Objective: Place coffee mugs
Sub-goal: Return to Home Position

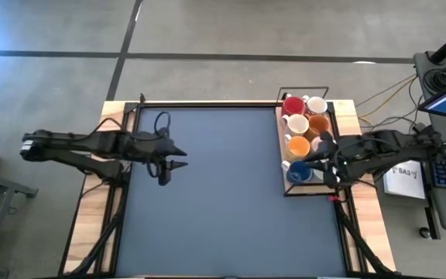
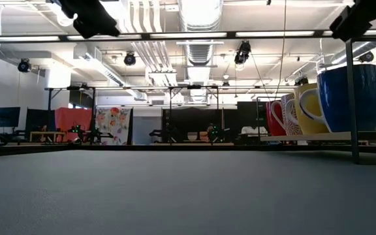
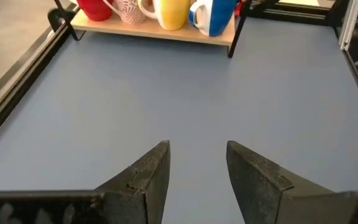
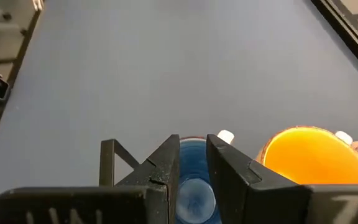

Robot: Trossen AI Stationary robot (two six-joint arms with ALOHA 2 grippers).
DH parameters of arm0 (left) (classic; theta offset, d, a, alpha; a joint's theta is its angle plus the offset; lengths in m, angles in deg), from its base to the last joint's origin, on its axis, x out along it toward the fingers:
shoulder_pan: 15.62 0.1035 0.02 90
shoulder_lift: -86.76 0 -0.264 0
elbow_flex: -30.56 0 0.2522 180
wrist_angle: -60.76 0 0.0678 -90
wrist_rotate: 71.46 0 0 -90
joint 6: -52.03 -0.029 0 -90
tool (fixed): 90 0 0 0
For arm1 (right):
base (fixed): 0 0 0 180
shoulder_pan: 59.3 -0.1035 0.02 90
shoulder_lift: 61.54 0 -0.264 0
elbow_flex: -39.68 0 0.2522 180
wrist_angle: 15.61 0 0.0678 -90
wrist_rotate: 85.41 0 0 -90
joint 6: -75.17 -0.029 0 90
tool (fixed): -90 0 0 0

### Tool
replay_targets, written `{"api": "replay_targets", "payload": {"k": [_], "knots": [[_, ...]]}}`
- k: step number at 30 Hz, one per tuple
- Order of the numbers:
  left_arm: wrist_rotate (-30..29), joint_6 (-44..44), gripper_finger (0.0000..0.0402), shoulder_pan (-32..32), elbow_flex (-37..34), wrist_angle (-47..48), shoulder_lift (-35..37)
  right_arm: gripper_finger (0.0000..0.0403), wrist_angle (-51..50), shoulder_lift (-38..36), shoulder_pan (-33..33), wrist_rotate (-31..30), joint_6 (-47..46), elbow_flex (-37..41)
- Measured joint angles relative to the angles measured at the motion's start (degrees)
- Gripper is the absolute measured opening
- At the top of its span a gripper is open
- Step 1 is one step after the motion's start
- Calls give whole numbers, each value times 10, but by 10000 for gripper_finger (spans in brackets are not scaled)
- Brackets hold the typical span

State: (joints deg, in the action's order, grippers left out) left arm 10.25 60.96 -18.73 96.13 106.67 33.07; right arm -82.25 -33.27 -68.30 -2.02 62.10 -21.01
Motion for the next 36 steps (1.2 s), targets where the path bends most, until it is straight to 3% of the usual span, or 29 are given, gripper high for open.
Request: {"api": "replay_targets", "payload": {"k": [4,16,30,36], "knots": [[0,-4,141,0,0,7,21,68,25,-49,0,0,-5,43],[-1,-20,141,0,0,8,54,69,55,-149,0,5,-3,52],[-2,-32,141,0,0,9,53,68,94,-175,0,4,2,68],[-2,-40,141,0,0,9,53,68,249,-181,0,-21,62,136]]}}
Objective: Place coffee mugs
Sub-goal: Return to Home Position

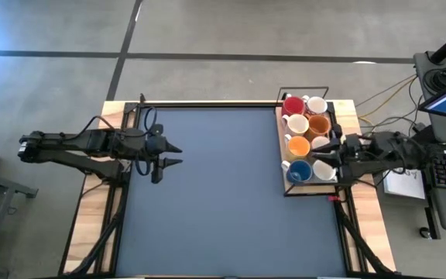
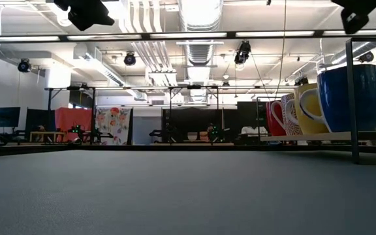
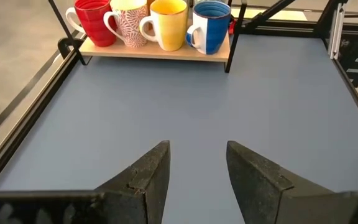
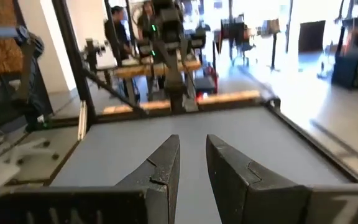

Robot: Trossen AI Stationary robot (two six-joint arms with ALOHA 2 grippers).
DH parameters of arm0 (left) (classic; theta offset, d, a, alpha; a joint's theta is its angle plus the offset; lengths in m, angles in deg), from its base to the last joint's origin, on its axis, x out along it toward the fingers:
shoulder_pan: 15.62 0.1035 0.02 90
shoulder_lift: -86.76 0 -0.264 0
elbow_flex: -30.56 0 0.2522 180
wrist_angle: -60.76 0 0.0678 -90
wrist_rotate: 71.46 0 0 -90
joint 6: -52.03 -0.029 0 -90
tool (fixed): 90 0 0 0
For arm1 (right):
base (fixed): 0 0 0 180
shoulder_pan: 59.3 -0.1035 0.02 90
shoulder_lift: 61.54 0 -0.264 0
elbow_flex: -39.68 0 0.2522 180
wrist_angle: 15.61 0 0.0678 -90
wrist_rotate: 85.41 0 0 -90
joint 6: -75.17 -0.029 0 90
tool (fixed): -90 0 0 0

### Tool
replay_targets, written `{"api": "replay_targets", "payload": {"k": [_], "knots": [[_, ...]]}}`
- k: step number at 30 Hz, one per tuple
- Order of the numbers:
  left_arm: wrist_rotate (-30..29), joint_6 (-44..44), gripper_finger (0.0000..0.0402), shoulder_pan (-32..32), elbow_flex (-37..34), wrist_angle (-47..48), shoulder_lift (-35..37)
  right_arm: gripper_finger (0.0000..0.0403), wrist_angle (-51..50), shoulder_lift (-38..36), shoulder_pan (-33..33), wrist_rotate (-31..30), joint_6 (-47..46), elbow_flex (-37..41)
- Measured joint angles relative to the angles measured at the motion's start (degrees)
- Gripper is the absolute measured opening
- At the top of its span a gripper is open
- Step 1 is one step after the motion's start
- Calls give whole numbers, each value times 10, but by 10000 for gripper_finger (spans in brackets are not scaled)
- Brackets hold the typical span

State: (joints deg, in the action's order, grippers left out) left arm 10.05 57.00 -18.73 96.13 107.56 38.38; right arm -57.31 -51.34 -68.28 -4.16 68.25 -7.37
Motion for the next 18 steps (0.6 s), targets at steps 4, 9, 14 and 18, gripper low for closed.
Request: {"api": "replay_targets", "payload": {"k": [4,9,14,18], "knots": [[0,0,141,0,0,1,0,68,69,-1,0,3,24,44],[0,0,141,0,0,11,1,68,148,0,0,3,31,101],[0,0,141,0,0,11,1,68,237,0,0,3,36,145],[0,0,141,0,0,15,1,68,329,0,0,17,59,191]]}}
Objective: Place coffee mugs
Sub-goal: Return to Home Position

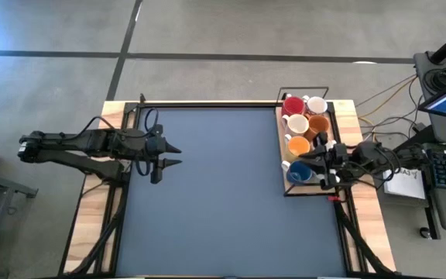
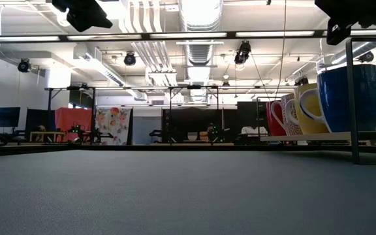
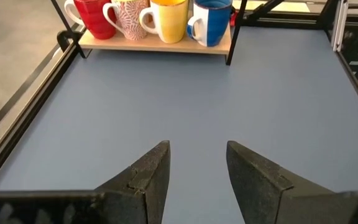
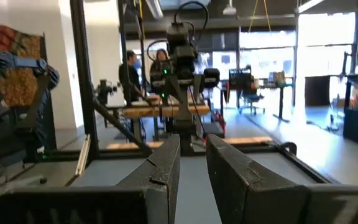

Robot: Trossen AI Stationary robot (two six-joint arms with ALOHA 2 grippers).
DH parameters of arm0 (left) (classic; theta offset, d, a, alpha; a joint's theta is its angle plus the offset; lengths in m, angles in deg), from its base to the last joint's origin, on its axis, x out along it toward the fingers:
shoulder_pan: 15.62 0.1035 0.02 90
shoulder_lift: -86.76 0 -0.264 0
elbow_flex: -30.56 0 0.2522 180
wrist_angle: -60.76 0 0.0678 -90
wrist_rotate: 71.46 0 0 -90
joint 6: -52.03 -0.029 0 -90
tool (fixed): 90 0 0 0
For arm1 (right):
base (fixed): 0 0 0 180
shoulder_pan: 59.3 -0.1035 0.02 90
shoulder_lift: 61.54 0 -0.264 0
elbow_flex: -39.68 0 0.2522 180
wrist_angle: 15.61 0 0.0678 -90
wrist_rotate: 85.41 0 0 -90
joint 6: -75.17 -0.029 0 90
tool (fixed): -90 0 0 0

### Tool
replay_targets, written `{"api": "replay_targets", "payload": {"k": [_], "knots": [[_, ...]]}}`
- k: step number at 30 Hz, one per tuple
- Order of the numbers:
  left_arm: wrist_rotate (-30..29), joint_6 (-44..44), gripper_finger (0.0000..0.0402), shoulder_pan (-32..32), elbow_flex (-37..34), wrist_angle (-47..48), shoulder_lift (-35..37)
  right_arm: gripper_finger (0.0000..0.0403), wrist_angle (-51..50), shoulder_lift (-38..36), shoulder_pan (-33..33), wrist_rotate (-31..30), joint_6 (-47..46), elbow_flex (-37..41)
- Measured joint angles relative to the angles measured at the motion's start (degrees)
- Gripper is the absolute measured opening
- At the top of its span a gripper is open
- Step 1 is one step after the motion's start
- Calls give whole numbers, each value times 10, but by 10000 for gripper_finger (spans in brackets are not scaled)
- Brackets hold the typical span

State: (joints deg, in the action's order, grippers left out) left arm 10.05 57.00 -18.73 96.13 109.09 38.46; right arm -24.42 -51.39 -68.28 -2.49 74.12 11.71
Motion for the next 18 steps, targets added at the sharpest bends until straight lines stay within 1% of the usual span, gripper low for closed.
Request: {"api": "replay_targets", "payload": {"k": [14,18], "knots": [[0,0,141,0,0,16,0,68,252,0,0,1,7,130],[0,0,141,0,0,16,0,68,274,0,0,12,21,135]]}}
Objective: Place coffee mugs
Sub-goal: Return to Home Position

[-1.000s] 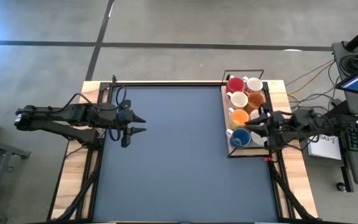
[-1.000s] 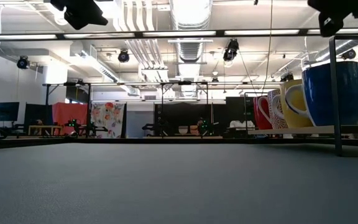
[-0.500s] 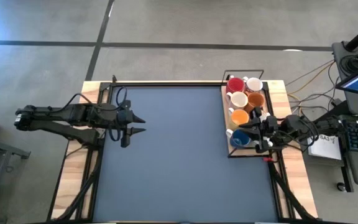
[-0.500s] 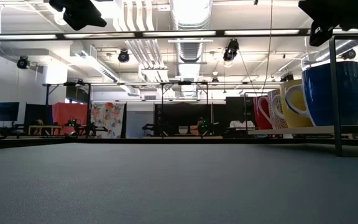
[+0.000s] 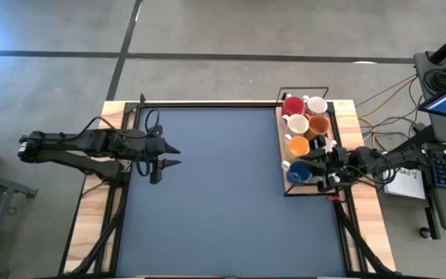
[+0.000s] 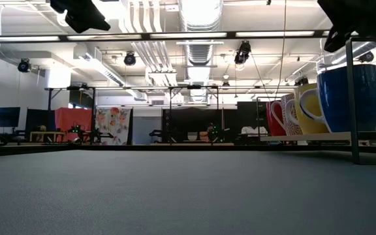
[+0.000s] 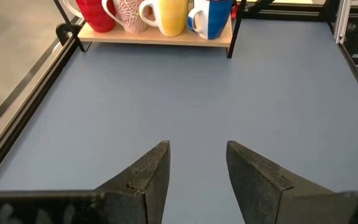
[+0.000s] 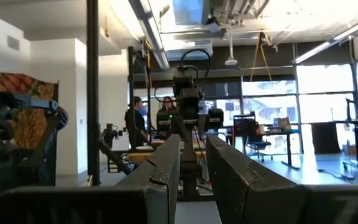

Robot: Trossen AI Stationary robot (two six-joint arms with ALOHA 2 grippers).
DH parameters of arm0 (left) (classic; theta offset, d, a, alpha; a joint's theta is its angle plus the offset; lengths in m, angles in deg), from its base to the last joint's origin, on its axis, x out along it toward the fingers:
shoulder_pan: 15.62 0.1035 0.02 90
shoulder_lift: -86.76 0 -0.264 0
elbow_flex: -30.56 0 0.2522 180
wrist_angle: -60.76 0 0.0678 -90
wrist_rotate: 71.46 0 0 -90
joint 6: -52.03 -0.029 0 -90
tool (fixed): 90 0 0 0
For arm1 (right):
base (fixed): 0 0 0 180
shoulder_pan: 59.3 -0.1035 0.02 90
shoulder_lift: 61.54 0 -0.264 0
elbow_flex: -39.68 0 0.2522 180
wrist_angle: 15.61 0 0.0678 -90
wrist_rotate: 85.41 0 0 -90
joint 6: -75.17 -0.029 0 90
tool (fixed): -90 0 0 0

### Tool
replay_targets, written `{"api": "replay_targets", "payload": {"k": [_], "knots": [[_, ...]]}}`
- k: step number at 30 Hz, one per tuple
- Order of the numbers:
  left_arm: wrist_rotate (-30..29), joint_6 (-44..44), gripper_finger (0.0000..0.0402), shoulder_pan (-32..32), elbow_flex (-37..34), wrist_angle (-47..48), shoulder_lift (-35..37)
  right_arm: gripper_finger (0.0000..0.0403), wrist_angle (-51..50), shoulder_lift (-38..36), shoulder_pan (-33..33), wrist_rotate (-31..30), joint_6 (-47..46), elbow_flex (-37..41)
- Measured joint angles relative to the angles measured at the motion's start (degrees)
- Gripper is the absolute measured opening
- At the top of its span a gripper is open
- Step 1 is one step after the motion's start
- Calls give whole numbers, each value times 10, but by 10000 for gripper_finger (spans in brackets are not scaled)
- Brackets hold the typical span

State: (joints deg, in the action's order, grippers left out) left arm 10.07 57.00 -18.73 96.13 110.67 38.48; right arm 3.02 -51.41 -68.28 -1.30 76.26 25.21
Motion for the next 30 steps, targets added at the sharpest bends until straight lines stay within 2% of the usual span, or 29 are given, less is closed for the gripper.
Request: {"api": "replay_targets", "payload": {"k": [5,11,16,23,30], "knots": [[0,0,141,0,0,4,0,68,-6,1,0,4,3,0],[0,1,141,0,0,2,0,68,-59,1,0,3,-10,0],[11,1,141,0,-23,-43,1,68,-77,1,0,3,-42,0],[92,-50,141,0,-115,-224,6,68,-77,1,0,3,-56,0],[95,-74,141,10,-195,-367,6,68,-77,1,0,3,-56,0]]}}
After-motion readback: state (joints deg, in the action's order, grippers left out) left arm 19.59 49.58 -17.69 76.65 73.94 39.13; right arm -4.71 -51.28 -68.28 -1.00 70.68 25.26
